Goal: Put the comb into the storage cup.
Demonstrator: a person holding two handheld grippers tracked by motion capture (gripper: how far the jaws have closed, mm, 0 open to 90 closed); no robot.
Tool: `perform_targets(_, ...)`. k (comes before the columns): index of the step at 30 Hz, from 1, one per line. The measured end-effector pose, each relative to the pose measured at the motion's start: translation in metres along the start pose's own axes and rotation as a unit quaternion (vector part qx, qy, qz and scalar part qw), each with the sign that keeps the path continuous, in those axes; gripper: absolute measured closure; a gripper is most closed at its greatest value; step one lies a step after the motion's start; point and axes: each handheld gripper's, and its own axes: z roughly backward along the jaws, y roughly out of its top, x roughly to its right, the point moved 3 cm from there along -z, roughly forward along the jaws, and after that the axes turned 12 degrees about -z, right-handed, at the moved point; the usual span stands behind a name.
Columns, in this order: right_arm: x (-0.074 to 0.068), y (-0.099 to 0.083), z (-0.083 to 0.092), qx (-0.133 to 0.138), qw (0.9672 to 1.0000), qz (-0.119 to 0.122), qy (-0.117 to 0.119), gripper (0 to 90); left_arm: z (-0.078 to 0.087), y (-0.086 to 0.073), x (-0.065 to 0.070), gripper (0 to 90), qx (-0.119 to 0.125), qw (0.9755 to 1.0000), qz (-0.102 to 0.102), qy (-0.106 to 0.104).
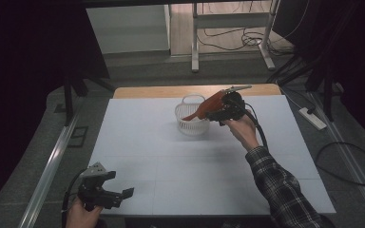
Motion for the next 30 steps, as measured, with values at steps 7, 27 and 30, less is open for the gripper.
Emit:
perform_targets(7,0.002,-0.003,0.003,-0.005,0.9999,0.010,-0.004,0.0,0.000,0.000,0.000,0.9,0.000,1.0000,0.000,0.000)
perform_targets(27,0.004,-0.013,0.021,-0.009,0.9995,0.029,0.009,0.0,0.000,0.000,0.000,1.0,-0.001,1.0000,0.000,0.002)
perform_targets(30,0.003,-0.016,0.023,-0.013,0.9993,0.032,0.013,0.0,0.000,0.000,0.000,1.0,-0.001,1.0000,0.000,0.002)
